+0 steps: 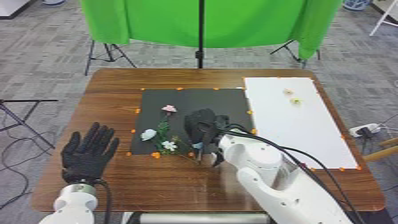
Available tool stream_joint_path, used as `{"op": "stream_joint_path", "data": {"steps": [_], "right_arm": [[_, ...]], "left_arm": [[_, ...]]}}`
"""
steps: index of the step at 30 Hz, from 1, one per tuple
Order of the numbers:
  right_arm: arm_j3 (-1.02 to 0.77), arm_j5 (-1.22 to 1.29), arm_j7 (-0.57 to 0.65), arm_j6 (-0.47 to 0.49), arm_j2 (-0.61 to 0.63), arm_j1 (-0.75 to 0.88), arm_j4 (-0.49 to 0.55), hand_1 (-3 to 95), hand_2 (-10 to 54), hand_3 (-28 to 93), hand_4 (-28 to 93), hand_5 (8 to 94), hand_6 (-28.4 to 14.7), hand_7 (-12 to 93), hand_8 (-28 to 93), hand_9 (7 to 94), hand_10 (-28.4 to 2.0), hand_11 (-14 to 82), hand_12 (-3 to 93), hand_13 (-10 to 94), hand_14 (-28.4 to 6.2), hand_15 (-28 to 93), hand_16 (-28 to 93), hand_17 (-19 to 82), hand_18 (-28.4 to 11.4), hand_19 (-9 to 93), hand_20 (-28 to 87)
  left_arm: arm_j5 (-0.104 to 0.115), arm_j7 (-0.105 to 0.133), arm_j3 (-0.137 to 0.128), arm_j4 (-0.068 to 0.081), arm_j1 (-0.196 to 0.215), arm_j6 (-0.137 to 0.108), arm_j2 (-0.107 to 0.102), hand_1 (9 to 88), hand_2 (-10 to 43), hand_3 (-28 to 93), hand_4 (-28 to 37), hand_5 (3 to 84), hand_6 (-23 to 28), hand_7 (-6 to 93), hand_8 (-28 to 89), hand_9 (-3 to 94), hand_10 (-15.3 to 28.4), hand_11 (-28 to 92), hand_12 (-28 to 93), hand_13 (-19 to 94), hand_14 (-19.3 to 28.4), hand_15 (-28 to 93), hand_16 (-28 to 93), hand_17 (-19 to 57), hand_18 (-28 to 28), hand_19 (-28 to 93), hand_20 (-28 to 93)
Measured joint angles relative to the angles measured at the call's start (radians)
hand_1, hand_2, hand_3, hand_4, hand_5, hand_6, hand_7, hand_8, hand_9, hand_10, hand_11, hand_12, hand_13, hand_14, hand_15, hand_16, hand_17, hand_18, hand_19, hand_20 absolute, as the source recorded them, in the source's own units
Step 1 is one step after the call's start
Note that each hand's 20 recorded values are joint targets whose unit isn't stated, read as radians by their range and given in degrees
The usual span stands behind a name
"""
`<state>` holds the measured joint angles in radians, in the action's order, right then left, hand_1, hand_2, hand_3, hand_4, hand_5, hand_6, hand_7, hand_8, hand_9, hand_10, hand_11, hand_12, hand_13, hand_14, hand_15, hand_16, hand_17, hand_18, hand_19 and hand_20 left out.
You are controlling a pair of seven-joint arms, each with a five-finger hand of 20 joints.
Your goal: Arrange flowers
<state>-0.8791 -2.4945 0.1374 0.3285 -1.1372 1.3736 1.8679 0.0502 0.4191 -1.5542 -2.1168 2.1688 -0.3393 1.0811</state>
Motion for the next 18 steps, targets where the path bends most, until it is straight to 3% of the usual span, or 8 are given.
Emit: {"op": "stream_joint_path", "data": {"steps": [13, 18], "right_arm": [[-0.030, 0.024, 0.005, -0.004, -0.004, 0.007, 0.019, 52.7, -9.5, 74, -28, 71.7, 0.6, 22, -5, 80.0, -11.9, 14.4, 40.2, 58, -13.3, 68, 33, 29, -22.8, 86, 47], [-0.073, 0.049, 0.024, -0.014, -0.003, 0.017, 0.034, 44.3, -9.5, 84, -28, 67.2, -0.1, 20, -14, 68.2, -14.3, 24.7, 19.9, 55, -14.0, 64, 22, 28, -23.0, 84, 43]], "left_arm": [[-0.001, 0.000, 0.000, 0.000, 0.000, -0.001, 0.000, 27.5, 15.4, 77, -28.3, 48.4, 10.4, 13.3, -10, 41.8, 16.3, 26, 9, 30, 16.3, 42, -10, -8.3, 14.9, 41, 14], [-0.001, 0.000, 0.001, 0.000, -0.001, -0.001, 0.003, 27.5, 15.4, 77, -28.3, 48.3, 10.5, 13.3, -10, 41.8, 16.3, 26, 9, 30, 16.2, 42, -10, -8.3, 14.9, 41, 14]]}}
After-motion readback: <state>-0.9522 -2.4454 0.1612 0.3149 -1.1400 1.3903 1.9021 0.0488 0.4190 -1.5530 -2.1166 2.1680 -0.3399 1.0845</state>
